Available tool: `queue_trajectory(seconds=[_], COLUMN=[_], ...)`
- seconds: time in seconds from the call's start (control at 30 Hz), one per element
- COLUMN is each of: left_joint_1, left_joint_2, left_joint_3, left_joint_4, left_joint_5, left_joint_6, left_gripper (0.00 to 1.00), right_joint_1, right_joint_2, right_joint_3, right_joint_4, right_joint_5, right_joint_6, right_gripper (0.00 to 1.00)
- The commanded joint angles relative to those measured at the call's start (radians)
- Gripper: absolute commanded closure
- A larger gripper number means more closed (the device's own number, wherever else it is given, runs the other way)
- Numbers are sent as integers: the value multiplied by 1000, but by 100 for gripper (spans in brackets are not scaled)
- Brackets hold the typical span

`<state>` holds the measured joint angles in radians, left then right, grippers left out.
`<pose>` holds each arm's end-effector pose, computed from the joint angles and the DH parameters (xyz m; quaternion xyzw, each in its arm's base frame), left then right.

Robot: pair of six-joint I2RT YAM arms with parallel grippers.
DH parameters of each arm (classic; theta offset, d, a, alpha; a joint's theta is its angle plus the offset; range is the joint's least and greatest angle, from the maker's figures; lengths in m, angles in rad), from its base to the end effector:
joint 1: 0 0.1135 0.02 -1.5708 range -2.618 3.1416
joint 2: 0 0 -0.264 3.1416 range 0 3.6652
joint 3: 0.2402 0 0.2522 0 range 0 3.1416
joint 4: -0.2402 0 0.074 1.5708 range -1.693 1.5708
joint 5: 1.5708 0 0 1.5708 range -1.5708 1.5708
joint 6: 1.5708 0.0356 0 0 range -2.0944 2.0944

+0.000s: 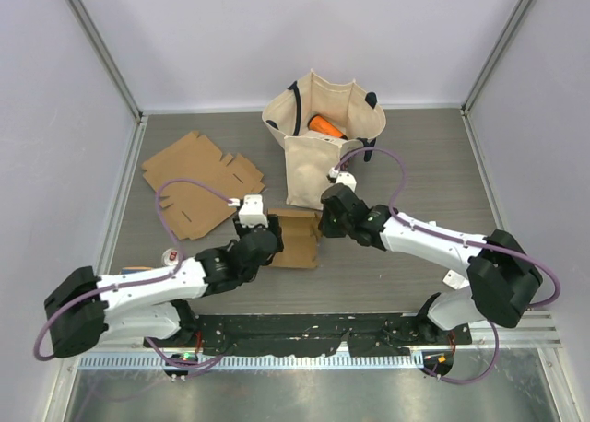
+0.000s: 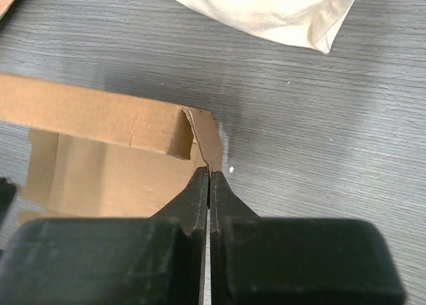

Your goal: Fold the paper box

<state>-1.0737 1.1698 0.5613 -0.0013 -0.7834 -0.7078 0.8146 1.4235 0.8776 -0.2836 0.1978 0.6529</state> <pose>0.1335 -0.1933 0.2089 -0.0244 0.8380 -0.1193 0.5319 0.2077 0.2100 0.2184 -0.0393 0.9274 0.1730 0.3293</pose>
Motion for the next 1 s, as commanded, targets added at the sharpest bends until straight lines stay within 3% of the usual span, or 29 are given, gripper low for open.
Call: queue_trajectory(seconds=[0.0,0.1,0.17,0.27,0.4,0.67,0.83,0.97], left_joint_1=[-5,-5,-5,-5,-2,37,40,47], left_joint_2=[-171,-235,-236,-142,45,231,127,19], left_joint_3=[-35,-66,-107,-104,-6,8,-21,-46], left_joint_4=[-83,-57,67,175,173,308,336,294], left_joint_5=[80,162,226,332,316,265,326,273], left_joint_6=[-26,-15,34,71,24,-82,-61,-85], left_gripper=[44,61,69,81,100,100,100,84], right_joint_1=[23,47,52,52,55,57,57,57], right_joint_2=[-40,-23,-6,20,32,29,28,29], right_joint_3=[-23,-5,26,53,70,70,72,75], right_joint_4=[95,80,58,43,43,46,41,40], right_joint_5=[63,110,130,135,129,118,114,103], right_joint_6=[-10,-10,5,23,30,-4,-33,-44], right_gripper=[99,99,99,99,99,99,99,99])
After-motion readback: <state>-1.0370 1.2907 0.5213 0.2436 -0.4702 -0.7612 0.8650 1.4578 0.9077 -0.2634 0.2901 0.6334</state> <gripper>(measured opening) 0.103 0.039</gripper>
